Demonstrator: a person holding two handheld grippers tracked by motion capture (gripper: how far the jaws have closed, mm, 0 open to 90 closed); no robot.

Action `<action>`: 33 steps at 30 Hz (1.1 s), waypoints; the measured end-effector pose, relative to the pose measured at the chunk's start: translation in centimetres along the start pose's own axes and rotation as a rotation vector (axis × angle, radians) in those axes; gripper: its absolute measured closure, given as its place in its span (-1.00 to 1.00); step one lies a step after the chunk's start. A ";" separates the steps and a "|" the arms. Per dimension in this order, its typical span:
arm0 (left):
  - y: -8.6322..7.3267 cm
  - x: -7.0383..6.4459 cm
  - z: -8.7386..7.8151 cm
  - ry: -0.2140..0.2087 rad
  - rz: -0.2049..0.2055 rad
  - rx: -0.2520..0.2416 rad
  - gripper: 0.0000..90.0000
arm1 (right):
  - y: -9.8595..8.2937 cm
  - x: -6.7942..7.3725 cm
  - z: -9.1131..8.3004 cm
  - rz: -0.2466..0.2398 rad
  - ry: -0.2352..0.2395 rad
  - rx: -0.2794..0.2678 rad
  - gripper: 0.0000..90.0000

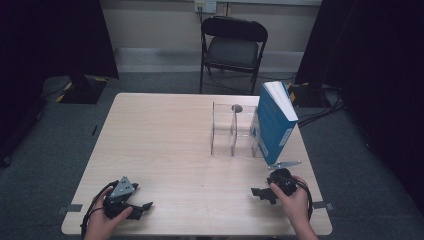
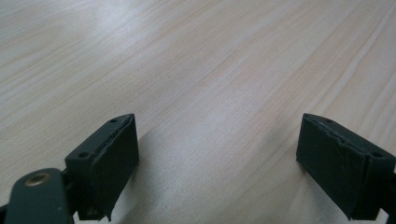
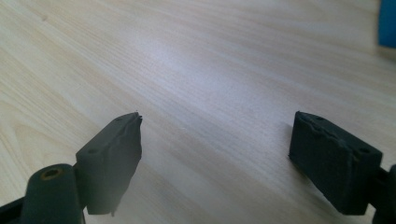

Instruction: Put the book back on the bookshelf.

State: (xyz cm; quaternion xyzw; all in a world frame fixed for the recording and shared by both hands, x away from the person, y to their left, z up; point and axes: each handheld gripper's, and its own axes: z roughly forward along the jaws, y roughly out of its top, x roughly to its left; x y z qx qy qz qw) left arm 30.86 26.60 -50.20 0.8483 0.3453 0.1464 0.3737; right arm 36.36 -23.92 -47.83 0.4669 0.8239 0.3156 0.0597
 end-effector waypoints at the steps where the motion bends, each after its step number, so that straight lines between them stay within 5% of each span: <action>1: 0.0 0.0 0.0 0.000 0.001 0.000 -0.72 | -0.1 0.0 0.1 -0.007 -0.001 -0.011 -0.65; 6: 0.0 0.0 0.0 0.000 0.001 0.000 -0.72 | -0.3 0.4 0.3 -0.038 -0.020 -0.019 -0.67; 18: 0.0 0.0 0.0 0.000 0.001 0.001 -0.72 | -2.1 1.2 1.5 -0.146 -0.122 -0.194 -0.70; 33: 0.0 0.0 0.0 0.000 0.001 0.000 -0.72 | -2.1 1.3 1.5 -0.153 -0.128 -0.190 -0.70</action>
